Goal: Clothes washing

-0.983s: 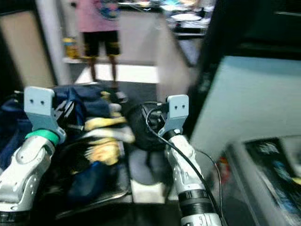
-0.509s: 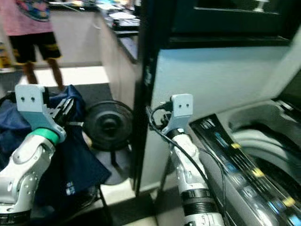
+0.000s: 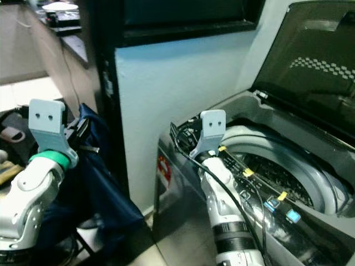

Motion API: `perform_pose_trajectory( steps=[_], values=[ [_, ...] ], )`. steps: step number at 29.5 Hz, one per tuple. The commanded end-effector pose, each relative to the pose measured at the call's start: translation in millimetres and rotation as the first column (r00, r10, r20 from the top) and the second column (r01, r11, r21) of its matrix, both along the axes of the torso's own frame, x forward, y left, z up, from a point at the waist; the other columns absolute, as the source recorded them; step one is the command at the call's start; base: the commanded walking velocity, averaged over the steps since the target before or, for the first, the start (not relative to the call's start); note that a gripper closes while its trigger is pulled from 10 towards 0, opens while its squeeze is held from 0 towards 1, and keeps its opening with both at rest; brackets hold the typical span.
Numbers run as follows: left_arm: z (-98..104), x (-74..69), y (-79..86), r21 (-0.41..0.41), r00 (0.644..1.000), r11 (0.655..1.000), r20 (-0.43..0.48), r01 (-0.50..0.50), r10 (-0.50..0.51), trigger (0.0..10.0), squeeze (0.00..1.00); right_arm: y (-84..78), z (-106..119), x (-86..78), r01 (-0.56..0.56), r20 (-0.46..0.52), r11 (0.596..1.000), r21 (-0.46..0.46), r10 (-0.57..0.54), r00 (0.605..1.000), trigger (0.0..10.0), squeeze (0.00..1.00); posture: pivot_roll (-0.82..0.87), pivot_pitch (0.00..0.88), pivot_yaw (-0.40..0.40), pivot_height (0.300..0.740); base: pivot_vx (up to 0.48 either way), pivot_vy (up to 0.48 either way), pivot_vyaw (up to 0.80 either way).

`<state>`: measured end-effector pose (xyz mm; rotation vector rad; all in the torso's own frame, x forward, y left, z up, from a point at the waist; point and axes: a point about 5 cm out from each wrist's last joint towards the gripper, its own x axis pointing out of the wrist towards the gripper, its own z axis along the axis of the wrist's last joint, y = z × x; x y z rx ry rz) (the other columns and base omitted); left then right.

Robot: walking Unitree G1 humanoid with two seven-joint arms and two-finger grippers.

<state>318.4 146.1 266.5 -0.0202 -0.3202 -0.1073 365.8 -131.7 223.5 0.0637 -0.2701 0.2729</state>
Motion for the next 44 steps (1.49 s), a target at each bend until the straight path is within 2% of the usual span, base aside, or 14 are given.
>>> perform_pose_trajectory(
  steps=[1,5,9,11,19,22,23,24,25,27,31,35,37,44],
  values=[
    [18.0,-5.8,0.7,-0.086,0.993,0.996,0.116,0.002,0.008,10.0,0.0,2.4,2.8,0.0,-0.005,0.006,1.0,0.018,0.005,1.0,10.0,0.0,0.05,0.059,0.01,0.74,0.0,0.0,-0.8],
    [16.6,-3.8,4.0,-0.081,0.995,0.997,0.098,-0.02,0.028,10.0,0.0,3.2,2.9,0.2,-0.005,0.005,1.0,0.023,0.005,1.0,10.0,0.0,0.05,0.06,0.012,0.74,0.0,0.0,-0.8],
    [15.5,-3.1,7.5,-0.001,0.994,0.995,0.052,-0.1,0.1,10.0,0.0,3.5,3.4,0.3,-0.005,0.006,1.0,0.024,0.005,1.0,10.0,0.0,0.05,0.061,0.012,0.74,0.0,0.0,-0.8],
    [10.0,-2.6,9.6,0.005,0.998,0.998,0.015,-0.061,0.061,10.0,0.0,3.3,3.9,0.4,-0.004,0.007,1.0,0.026,0.003,1.0,10.0,0.0,0.05,0.062,0.012,0.74,0.0,0.0,-0.8],
    [1.2,0.1,18.4,0.009,0.995,0.995,-0.026,-0.095,0.095,10.0,0.0,3.3,4.9,0.8,-0.002,0.009,1.0,0.028,0.002,1.0,10.0,0.0,0.05,0.061,0.011,0.74,0.0,0.0,-0.8],
    [-9.9,2.9,24.6,0.08,0.982,0.986,-0.108,-0.148,0.156,10.0,0.0,3.2,5.0,1.0,-0.002,0.009,1.0,0.029,0.001,1.0,10.0,0.0,0.05,0.061,0.011,0.74,0.0,0.0,-0.8],
    [-8.9,3.9,26.6,0.047,0.975,0.984,-0.138,-0.17,0.175,10.0,0.0,3.1,5.2,1.0,-0.002,0.008,1.0,0.03,0.002,1.0,10.0,0.0,0.05,0.063,0.004,0.74,0.0,0.0,-0.8],
    [-8.9,3.9,26.6,0.047,0.975,0.984,-0.138,-0.17,0.175,10.0,0.0,3.1,5.2,1.0,-0.002,0.008,1.0,0.03,0.002,1.0,10.0,0.0,0.05,0.063,0.004,0.74,0.0,0.0,-0.8],
    [-4.2,4.2,27.0,-0.021,0.974,0.986,-0.161,-0.163,0.158,10.0,0.0,3.0,5.7,1.2,-0.002,0.008,1.0,0.031,0.002,1.0,10.0,0.0,0.05,0.063,0.004,0.74,0.0,0.0,-0.8],
    [-0.1,3.6,27.4,-0.039,0.978,0.987,-0.145,-0.157,0.15,10.0,0.0,3.0,6.0,1.3,-0.002,0.008,1.0,0.031,0.002,1.0,10.0,0.0,0.05,0.063,0.005,0.74,0.0,0.0,-0.8],
    [8.3,2.0,29.1,0.005,0.985,0.987,-0.069,-0.16,0.16,10.0,0.0,2.5,6.9,1.6,0.0,0.01,0.999,0.033,0.0,1.0,10.0,0.0,0.05,0.063,0.004,0.74,0.0,0.0,-0.8],
    [7.7,1.0,27.4,0.002,0.986,0.989,-0.073,-0.151,0.151,10.0,0.0,2.2,6.9,1.5,0.002,0.009,0.999,0.034,-0.002,1.0,10.0,0.0,0.05,0.063,0.004,0.74,0.0,0.0,-0.8],
    [6.5,1.0,25.4,0.05,0.985,0.987,-0.072,-0.155,0.159,10.0,0.0,2.0,7.4,1.7,0.004,0.01,0.999,0.037,-0.004,1.0,10.0,0.0,0.05,0.064,0.004,0.74,0.0,0.0,-0.8],
    [8.3,1.2,24.5,0.037,0.986,0.989,-0.082,-0.145,0.147,10.0,0.0,1.6,8.3,1.6,0.005,0.01,0.999,0.041,-0.006,1.0,10.0,0.0,0.04,0.067,0.005,0.74,0.0,0.0,-0.8]
  ],
)
